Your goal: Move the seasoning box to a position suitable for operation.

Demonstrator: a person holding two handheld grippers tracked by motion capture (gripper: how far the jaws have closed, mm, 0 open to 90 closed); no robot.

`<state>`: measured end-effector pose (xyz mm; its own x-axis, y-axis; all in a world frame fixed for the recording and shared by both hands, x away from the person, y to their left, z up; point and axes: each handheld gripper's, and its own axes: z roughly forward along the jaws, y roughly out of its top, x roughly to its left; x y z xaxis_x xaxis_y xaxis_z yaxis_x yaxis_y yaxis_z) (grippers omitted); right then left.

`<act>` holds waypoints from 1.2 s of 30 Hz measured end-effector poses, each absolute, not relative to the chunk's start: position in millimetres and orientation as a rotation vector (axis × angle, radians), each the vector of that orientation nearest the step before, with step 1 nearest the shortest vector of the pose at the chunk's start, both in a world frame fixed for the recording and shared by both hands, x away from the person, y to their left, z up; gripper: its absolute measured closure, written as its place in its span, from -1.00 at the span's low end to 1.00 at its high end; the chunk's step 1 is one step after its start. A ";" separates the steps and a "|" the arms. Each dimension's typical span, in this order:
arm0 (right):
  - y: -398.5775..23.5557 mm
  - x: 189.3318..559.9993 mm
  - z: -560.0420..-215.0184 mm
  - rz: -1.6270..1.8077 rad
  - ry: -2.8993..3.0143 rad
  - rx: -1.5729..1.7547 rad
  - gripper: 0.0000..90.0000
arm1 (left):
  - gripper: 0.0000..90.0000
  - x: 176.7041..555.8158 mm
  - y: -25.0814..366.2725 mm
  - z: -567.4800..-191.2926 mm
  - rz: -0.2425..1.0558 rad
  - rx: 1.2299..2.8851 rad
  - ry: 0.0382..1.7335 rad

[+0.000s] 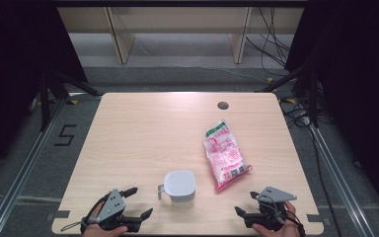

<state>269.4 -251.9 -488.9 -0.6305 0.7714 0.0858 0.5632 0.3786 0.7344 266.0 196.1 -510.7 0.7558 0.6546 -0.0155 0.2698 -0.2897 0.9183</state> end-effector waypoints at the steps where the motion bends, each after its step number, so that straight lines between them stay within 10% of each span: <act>1: -251.9 269.7 -489.1 1.100 2.370 1.174 -0.47 | -0.67 266.3 195.8 -510.7 0.443 1.875 0.707; 36: -248.3 271.1 -492.6 1.117 2.399 1.129 -0.50 | 0.13 299.9 169.5 -501.9 0.231 1.814 0.491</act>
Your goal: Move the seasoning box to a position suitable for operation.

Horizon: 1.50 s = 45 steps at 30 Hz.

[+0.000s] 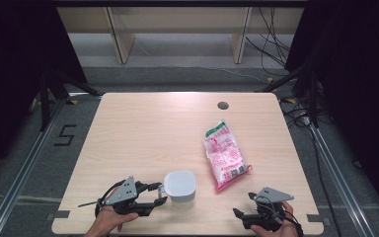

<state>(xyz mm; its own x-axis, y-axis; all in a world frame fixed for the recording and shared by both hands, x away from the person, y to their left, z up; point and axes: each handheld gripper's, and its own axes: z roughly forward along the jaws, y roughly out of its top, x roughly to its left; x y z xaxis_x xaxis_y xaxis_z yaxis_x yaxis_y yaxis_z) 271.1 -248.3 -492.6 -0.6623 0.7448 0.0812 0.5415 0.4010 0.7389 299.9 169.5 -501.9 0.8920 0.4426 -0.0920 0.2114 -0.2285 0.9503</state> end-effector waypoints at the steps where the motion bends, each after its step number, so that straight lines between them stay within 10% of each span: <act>1: -248.6 271.2 -491.9 1.123 2.418 1.126 -0.50 | 0.16 297.8 169.0 -501.6 0.225 1.812 0.482; 45: -246.3 270.6 -494.1 1.105 2.441 1.122 -0.50 | 0.51 305.9 148.6 -497.5 0.362 1.773 0.502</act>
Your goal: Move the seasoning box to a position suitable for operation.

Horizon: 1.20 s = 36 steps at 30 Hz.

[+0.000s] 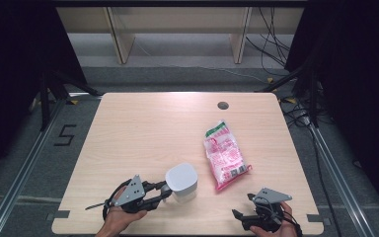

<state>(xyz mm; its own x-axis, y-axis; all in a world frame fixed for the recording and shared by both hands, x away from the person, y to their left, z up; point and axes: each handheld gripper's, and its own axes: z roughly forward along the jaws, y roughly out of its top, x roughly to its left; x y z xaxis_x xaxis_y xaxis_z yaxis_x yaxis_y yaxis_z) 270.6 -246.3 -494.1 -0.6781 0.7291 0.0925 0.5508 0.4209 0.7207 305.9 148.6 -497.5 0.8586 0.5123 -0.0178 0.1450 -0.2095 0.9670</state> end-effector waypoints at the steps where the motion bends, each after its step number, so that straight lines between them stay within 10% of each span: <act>1: -246.3 270.0 -493.7 1.092 2.429 1.125 -0.50 | 0.51 306.6 148.6 -497.2 0.366 1.773 0.510; 36: -245.2 270.7 -495.1 1.091 2.450 1.110 -0.50 | 0.43 343.6 170.0 -502.7 0.440 1.805 0.628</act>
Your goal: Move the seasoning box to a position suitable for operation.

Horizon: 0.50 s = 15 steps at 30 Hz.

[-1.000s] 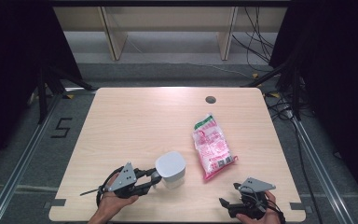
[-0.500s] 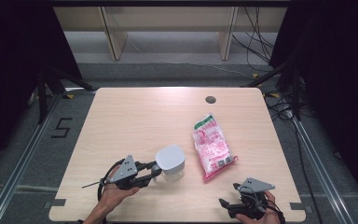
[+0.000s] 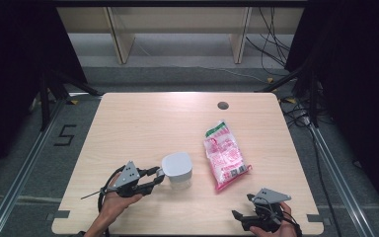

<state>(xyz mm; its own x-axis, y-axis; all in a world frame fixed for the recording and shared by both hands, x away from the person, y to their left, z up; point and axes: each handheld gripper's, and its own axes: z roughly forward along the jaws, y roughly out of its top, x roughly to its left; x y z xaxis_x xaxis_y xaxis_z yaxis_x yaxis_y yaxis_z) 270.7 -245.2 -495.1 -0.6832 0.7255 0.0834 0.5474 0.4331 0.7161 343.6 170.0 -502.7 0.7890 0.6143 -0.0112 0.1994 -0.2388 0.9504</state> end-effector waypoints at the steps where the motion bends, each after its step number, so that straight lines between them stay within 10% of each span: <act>1: -245.0 271.0 -495.3 1.098 2.461 1.110 -0.50 | 0.44 343.5 169.9 -502.6 0.455 1.810 0.640; 15: -245.3 271.0 -495.6 1.090 2.446 1.114 -0.50 | 0.52 348.4 169.5 -503.8 0.502 1.819 0.677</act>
